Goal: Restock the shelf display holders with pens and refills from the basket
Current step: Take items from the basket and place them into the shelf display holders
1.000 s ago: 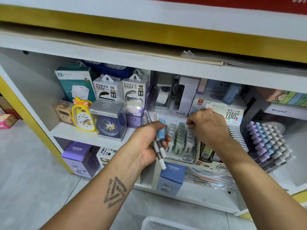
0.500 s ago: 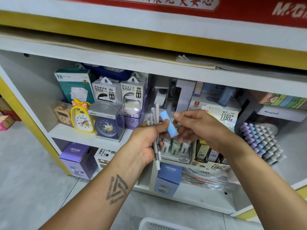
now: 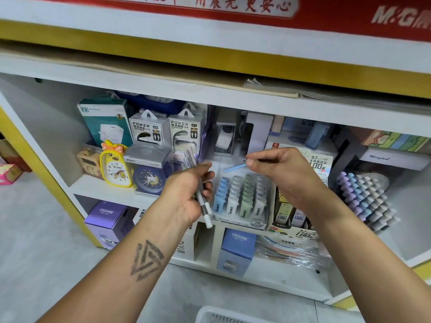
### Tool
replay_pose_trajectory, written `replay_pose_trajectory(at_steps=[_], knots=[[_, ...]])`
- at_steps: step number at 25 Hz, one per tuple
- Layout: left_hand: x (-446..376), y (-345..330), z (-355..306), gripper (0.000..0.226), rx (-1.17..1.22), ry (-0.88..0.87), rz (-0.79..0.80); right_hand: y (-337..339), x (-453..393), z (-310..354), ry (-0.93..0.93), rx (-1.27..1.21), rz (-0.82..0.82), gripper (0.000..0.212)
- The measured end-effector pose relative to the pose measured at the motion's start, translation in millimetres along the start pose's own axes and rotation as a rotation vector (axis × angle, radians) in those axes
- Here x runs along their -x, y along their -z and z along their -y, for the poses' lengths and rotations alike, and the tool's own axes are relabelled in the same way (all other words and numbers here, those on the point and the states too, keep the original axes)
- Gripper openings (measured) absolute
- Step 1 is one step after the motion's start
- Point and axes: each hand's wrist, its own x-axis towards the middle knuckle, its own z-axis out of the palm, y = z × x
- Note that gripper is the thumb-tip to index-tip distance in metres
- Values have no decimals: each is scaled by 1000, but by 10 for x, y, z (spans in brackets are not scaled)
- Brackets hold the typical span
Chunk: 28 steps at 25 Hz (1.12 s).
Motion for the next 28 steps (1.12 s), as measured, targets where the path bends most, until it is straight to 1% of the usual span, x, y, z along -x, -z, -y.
replay_pose_trajectory(at_steps=[1,2,5,7,10,12,15,17,21,22,25,26,27,28], knots=[[-3,20,6,10,-8,15,-5,-21,-19,-11,26,39,-15,14],[0,35,18,9,-15,29,-8,-47,-40,-25,74,131,-52,13],[28,50,52,7,-33,72,3,-143,-120,-91,221,501,-189,26],[39,56,62,6,-39,96,26,-223,-135,-120,335,630,-243,30],[37,78,49,5,-47,115,28,-343,-132,-188,511,793,-220,26],[43,98,35,4,-60,129,26,-398,-130,-244,560,864,-170,25],[68,132,20,5,-75,160,36,-444,-152,-340,569,952,-114,25],[76,152,12,8,-71,176,50,-469,-173,-387,529,986,-97,25],[104,161,2,8,-69,180,92,-501,-197,-403,504,1045,-36,12],[115,158,1,10,-65,179,108,-507,-202,-409,513,1088,-4,14],[153,145,-7,12,-43,185,172,-503,-213,-433,498,1193,94,34],[168,139,-12,12,-30,190,202,-492,-212,-421,495,1158,88,35],[180,129,-15,14,-19,194,233,-473,-202,-387,468,1063,60,32],[187,124,-18,16,-9,194,260,-450,-187,-334,397,907,31,28]])
